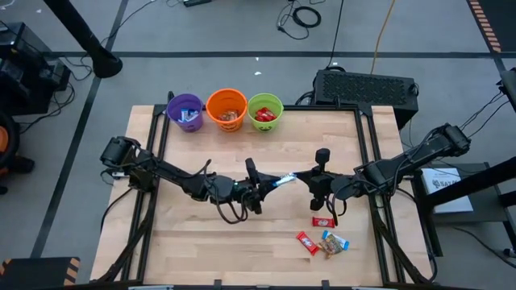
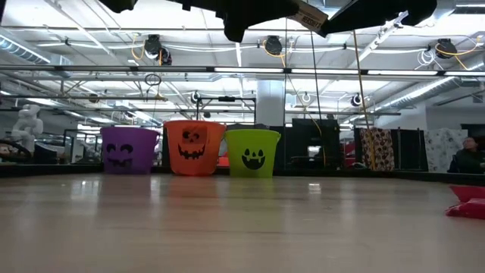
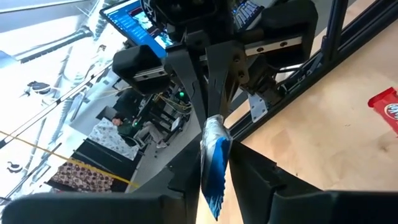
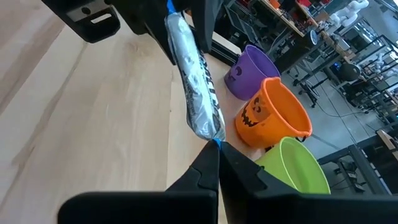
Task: Sort candy by brand, put in halloween buckets
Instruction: Put the white chocolate bar into the violet bucket
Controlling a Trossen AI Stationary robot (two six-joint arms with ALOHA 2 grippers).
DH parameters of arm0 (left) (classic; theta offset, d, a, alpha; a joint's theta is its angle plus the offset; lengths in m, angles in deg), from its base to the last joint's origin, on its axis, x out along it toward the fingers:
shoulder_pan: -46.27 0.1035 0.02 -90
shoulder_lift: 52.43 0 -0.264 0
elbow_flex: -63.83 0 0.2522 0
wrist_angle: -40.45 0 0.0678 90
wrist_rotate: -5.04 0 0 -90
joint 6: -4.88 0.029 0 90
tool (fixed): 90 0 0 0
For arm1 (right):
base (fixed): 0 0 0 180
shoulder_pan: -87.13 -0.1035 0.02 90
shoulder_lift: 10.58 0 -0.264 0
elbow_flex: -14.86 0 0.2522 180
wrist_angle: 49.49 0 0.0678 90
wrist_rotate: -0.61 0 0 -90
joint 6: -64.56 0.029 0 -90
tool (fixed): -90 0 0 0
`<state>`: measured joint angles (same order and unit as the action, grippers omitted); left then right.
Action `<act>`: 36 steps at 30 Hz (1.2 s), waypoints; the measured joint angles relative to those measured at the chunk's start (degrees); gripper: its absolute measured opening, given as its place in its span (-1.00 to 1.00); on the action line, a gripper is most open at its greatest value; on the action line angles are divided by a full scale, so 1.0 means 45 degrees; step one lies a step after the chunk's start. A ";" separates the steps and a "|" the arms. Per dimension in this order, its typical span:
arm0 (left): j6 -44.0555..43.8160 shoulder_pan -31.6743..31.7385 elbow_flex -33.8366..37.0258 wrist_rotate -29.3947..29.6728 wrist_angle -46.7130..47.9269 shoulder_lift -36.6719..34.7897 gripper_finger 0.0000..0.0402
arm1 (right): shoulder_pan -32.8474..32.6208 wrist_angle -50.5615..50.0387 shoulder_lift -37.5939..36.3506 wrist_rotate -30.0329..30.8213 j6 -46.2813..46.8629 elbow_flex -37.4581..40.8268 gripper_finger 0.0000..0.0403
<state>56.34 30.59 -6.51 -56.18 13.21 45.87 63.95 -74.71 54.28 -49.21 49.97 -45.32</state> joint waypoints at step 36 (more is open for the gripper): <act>-0.4710 -0.0160 0.0024 0.0379 -0.3921 -0.0844 -0.66 | -0.0272 -0.5186 -0.1360 0.2434 0.4382 0.0005 -0.02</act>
<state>35.15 29.87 -6.40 -54.47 -4.43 42.07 62.73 -98.05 48.16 -38.25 69.69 -45.29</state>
